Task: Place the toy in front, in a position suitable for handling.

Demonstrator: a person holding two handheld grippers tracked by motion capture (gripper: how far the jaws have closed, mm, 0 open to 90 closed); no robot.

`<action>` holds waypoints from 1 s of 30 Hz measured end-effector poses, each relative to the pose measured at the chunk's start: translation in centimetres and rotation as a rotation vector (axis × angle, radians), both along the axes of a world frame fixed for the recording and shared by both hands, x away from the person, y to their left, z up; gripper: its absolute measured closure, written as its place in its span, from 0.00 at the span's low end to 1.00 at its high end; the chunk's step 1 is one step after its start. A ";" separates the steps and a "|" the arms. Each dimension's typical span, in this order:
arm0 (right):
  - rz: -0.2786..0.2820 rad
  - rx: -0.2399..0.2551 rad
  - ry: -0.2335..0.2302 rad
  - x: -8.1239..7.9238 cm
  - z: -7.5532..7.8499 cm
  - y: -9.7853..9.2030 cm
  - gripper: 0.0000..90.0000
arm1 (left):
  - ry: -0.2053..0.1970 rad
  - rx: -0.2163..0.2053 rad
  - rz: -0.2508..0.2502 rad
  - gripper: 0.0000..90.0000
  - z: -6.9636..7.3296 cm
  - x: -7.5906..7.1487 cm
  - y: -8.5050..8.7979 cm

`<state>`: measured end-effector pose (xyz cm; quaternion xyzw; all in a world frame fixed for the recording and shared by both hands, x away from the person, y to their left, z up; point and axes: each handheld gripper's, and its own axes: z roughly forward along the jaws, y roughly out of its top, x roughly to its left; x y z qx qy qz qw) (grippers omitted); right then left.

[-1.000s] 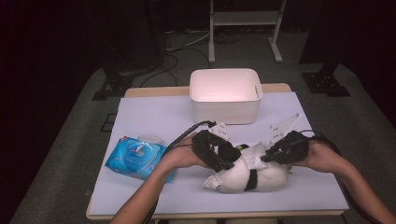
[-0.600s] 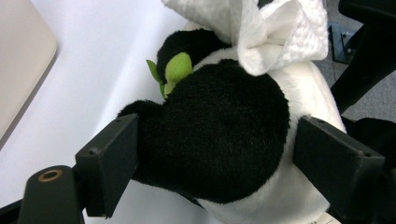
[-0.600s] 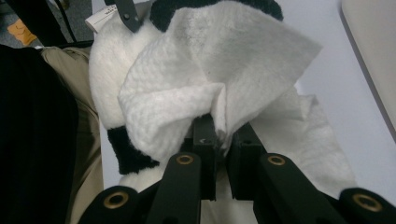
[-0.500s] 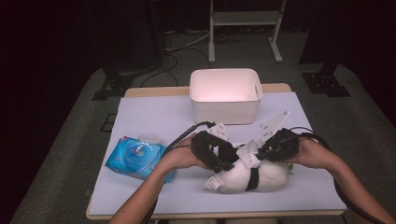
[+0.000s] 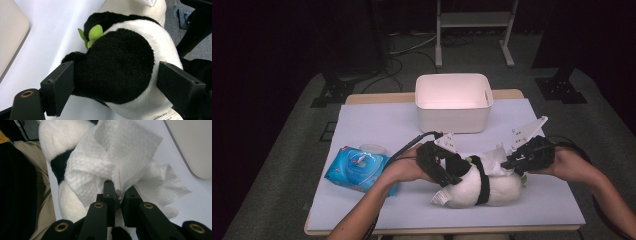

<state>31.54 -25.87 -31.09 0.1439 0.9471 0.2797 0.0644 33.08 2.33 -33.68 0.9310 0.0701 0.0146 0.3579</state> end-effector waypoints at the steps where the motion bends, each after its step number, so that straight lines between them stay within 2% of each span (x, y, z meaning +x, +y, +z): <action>1: 0.000 0.000 0.000 0.0 0.0 -0.1 0.91 | 0.000 -0.002 0.000 0.18 0.0 0.0 -0.1; 5: 0.016 0.003 -0.006 0.1 -0.3 0.8 0.91 | 0.004 -0.006 -0.005 0.18 -0.1 0.1 -0.3; 10: 0.055 0.002 -0.008 0.5 -0.5 2.8 0.91 | -0.005 -0.007 -0.007 0.18 -0.1 0.0 -0.3; 13: 0.091 -0.012 -0.004 0.6 -0.9 4.1 0.91 | 0.000 -0.016 -0.007 0.18 -0.2 0.0 -0.3; 16: 0.105 -0.025 -0.008 0.7 -1.0 5.2 0.91 | 0.001 -0.017 -0.006 0.18 -0.3 0.1 -0.2; 23: 0.144 0.030 -0.013 0.7 0.1 6.5 0.91 | -0.002 -0.007 -0.013 0.17 -0.1 0.2 -0.4; 28: 0.142 0.027 -0.002 0.8 -0.1 6.4 0.91 | 0.001 -0.018 -0.010 0.18 -0.2 0.2 -0.3; 30: 0.129 0.010 0.008 0.8 -0.2 6.0 0.91 | 0.006 -0.023 -0.010 0.18 -0.3 0.3 -0.2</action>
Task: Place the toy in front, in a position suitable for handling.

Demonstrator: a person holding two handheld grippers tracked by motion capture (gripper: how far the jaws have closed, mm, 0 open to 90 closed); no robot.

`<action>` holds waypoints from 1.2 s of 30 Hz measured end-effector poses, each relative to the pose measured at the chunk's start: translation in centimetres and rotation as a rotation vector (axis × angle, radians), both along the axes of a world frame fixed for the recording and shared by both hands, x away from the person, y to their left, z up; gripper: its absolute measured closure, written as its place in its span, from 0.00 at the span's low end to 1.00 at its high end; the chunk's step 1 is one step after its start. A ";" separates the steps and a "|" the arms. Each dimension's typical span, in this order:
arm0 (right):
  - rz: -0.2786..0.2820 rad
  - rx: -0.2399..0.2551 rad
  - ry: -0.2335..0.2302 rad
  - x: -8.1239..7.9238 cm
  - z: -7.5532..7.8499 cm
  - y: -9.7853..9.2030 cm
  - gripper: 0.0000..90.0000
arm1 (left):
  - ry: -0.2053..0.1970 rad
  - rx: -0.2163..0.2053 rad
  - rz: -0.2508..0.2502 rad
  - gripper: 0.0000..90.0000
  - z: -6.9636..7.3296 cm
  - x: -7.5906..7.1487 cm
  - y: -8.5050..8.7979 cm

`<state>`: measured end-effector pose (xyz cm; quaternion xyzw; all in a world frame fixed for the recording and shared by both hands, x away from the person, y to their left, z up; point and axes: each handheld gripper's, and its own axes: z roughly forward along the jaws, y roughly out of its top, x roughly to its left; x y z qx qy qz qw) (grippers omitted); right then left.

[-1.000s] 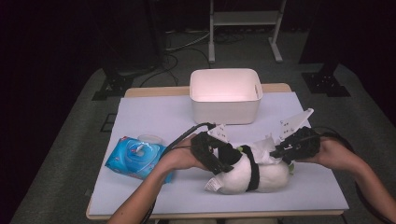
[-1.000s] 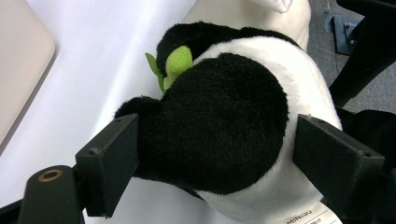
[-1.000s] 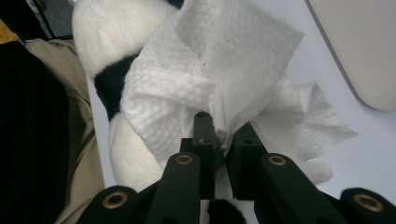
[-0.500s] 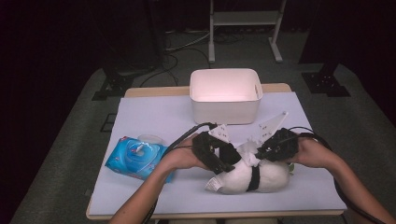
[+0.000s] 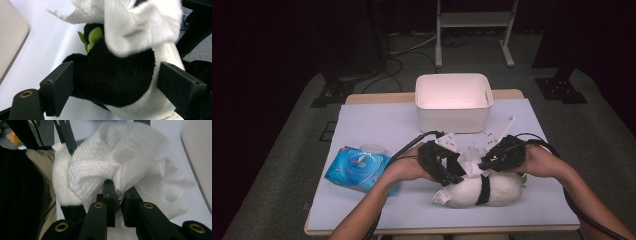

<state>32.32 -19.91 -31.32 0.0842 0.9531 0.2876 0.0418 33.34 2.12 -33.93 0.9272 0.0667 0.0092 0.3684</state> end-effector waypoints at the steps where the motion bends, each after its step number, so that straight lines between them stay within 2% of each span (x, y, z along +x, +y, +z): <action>1: -0.005 -0.010 0.003 0.0 -0.2 -0.2 0.91 | 0.000 -0.002 -0.001 0.18 0.0 0.0 0.0; 6: -0.022 -0.022 0.021 0.2 -0.7 -1.2 0.91 | 0.000 -0.006 0.002 0.17 0.0 0.1 0.0; 17: -0.074 0.020 0.050 0.3 -1.6 -3.2 0.91 | 0.012 -0.047 0.016 0.12 0.2 -0.1 0.1; 24: -0.106 0.031 0.049 0.2 -1.6 -4.5 0.91 | 0.023 -0.034 0.011 0.11 0.0 -0.2 0.3; 29: -0.140 0.044 0.047 0.2 -1.6 -5.7 0.91 | 0.047 -0.026 -0.005 0.11 -0.6 -0.3 0.2; 36: -0.141 0.055 0.051 -0.2 -1.7 -6.3 0.91 | 0.097 -0.066 -0.024 0.10 -1.4 -0.4 -0.2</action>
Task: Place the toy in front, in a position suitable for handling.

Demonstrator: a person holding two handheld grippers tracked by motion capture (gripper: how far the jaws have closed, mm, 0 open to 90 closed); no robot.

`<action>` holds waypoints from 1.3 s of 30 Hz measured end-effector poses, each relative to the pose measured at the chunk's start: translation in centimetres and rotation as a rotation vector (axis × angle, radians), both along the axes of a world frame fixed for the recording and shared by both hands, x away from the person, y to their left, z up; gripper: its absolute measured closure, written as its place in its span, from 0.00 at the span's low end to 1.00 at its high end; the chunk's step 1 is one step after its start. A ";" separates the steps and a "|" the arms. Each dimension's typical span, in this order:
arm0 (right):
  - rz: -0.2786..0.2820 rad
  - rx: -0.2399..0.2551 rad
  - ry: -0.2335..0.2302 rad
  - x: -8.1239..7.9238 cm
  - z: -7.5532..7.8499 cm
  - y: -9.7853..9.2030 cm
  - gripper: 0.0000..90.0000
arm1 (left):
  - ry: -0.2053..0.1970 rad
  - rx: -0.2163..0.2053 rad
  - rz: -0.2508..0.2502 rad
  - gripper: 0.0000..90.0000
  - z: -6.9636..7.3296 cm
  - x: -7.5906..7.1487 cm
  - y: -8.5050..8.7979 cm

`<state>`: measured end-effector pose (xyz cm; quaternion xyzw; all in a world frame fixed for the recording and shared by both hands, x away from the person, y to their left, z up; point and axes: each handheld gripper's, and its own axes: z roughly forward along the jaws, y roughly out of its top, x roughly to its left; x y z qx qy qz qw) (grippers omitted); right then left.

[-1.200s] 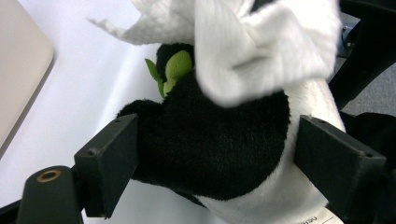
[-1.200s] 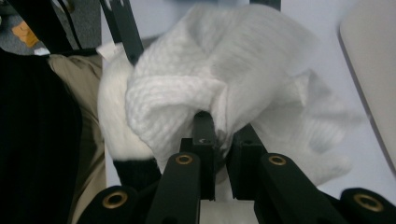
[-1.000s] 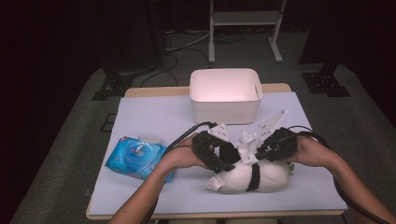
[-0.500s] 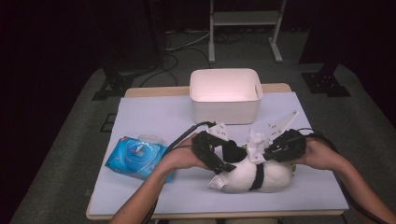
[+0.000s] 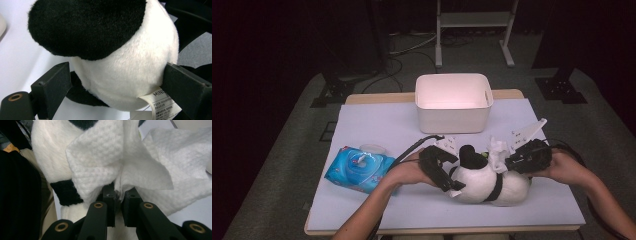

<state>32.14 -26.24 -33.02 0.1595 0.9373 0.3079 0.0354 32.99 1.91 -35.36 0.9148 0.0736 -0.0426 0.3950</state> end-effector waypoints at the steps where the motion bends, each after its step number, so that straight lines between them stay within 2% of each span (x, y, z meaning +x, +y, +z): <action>1: 0.002 0.007 -0.002 0.0 -0.1 -0.1 0.91 | 0.008 -0.005 -0.008 0.10 -0.1 -0.1 0.0; 3: -0.005 0.023 0.001 0.0 -0.3 -0.3 0.91 | 0.030 -0.005 -0.024 0.10 -0.4 -0.3 -0.2; 5: -0.018 0.038 -0.001 0.0 -0.4 -0.5 0.91 | 0.028 0.019 -0.040 0.10 -0.9 -0.6 -0.7; 9: -0.022 0.044 -0.003 -0.2 -0.6 -0.6 0.91 | 0.036 0.006 -0.032 0.09 -1.4 -0.4 -1.0; 17: -0.017 0.059 -0.019 -0.4 -0.5 -0.3 0.91 | 0.020 -0.039 -0.017 0.28 -1.3 -0.1 -0.4; 21: -0.015 0.093 -0.026 -0.4 -0.3 -0.2 0.91 | 0.011 -0.050 -0.019 0.32 -0.7 0.1 0.0; 26: -0.002 0.112 -0.045 -0.2 0.5 0.4 0.91 | -0.006 -0.075 0.000 0.33 1.0 0.2 1.1; 32: 0.021 0.146 -0.061 0.0 1.2 1.5 0.91 | -0.037 -0.063 0.008 0.33 2.9 -0.1 2.5; 34: 0.027 0.154 -0.075 -0.1 1.8 1.8 0.91 | -0.040 -0.061 0.011 0.33 3.1 -0.1 2.7; 36: 0.034 0.185 -0.077 -0.2 2.5 1.8 0.91 | -0.043 -0.056 0.010 0.33 3.0 -0.2 2.7; 39: 0.042 0.150 -0.077 -0.4 2.2 1.9 0.91 | -0.039 -0.049 0.000 0.32 2.5 -0.2 2.4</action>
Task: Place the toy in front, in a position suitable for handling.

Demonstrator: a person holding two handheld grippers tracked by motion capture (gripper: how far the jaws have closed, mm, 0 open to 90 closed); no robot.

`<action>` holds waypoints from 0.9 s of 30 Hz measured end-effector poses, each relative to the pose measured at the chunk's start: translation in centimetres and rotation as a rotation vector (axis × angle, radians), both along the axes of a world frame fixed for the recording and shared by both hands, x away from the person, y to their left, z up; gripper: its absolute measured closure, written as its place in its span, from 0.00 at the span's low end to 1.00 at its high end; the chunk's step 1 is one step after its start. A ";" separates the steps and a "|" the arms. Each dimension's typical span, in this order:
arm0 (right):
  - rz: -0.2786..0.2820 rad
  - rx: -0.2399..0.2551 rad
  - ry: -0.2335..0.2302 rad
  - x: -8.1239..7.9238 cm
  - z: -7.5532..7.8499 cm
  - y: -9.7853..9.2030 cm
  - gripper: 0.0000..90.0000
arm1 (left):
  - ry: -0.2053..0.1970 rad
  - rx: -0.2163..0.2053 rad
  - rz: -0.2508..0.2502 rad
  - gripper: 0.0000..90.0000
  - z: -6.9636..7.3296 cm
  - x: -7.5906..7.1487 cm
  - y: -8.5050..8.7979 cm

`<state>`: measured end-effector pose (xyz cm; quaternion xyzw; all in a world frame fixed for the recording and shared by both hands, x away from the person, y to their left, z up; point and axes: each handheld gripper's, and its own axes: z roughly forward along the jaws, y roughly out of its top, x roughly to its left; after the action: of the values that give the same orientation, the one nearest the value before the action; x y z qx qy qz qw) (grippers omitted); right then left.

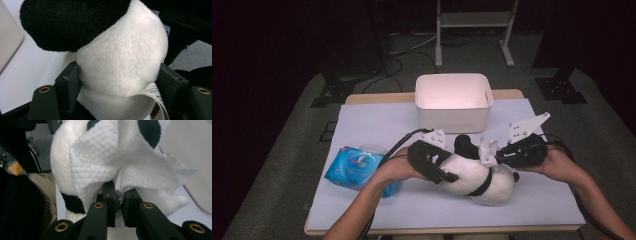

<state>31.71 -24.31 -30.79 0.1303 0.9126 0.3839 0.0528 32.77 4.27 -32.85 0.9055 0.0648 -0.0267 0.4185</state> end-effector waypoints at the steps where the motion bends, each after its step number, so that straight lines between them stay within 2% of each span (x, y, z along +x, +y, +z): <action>1: -0.003 -0.005 0.012 0.0 -0.2 -0.1 0.91 | 0.002 -0.001 0.000 0.32 -0.1 0.0 -0.1; 6: -0.012 -0.077 0.029 -0.2 -1.9 -0.7 0.91 | 0.009 -0.006 0.003 0.30 -0.3 0.3 -0.3; 9: -0.018 -0.065 0.047 -0.3 -2.2 -1.1 0.91 | 0.003 -0.011 -0.004 0.28 -0.3 0.2 -0.6; 14: -0.024 -0.078 0.061 -0.6 -2.5 -1.8 0.91 | 0.004 -0.009 -0.005 0.22 -0.2 0.1 -0.6; 19: -0.035 -0.085 0.056 -0.6 -2.6 -2.2 0.91 | -0.004 0.006 -0.002 0.21 -0.3 0.2 -0.4; 27: -0.060 -0.082 0.068 -0.5 -2.8 -3.0 0.91 | 0.024 0.012 0.014 0.13 -1.4 0.6 -0.5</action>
<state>31.16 -27.30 -33.62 0.1684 0.9245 0.3399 0.0384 33.36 3.73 -34.26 0.9072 0.0765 -0.0341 0.4123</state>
